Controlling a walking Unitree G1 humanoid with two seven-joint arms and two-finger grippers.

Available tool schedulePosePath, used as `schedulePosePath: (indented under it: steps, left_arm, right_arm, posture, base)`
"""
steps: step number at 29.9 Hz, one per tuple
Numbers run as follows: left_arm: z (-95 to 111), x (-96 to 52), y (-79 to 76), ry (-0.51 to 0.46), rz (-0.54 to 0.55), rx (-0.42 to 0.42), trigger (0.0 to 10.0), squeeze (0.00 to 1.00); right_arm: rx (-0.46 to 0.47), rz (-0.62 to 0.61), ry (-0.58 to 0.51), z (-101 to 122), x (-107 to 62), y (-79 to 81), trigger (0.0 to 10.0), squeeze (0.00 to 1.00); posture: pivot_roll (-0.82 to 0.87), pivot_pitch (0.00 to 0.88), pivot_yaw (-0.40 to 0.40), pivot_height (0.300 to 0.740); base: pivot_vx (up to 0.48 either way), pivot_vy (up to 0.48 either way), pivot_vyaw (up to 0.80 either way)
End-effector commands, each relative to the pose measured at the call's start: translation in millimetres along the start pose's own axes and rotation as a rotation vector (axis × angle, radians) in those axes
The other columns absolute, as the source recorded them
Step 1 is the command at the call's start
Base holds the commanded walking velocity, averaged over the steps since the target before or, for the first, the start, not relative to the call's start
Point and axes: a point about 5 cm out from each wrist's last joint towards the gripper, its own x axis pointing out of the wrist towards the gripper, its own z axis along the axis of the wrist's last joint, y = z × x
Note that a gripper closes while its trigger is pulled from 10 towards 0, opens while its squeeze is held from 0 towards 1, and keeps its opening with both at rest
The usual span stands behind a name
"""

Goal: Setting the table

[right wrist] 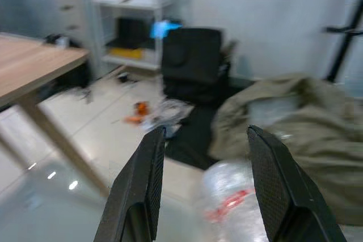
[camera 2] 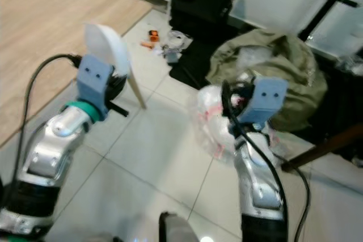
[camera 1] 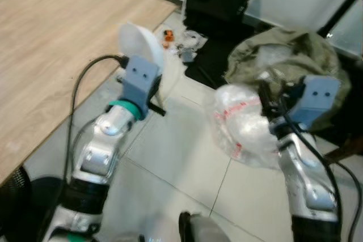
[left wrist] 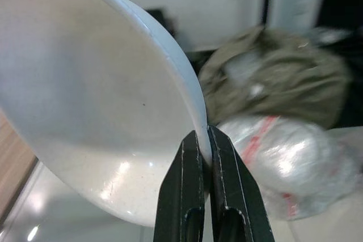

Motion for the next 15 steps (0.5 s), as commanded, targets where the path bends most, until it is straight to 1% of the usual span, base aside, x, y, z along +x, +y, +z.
schedulePosePath:
  steps: [1,15]
  left_arm:
    - [-4.1,-1.7,1.5,0.02,0.008,0.007,10.0,0.0]
    - [-3.1,0.6,-1.6,0.019,0.001,0.001,10.0,0.0]
  right_arm:
    - [0.003,-0.01,0.02,-5.5,-3.3,-1.1,10.0,0.0]
    - [-0.004,-0.02,0.016,-4.9,-4.2,-2.5,10.0,0.0]
  posture:
    - [0.06,0.051,0.003,0.74]
    - [0.04,0.048,0.007,0.74]
  base:
    - [0.0,0.0,-0.8]
    - [0.0,0.0,-0.8]
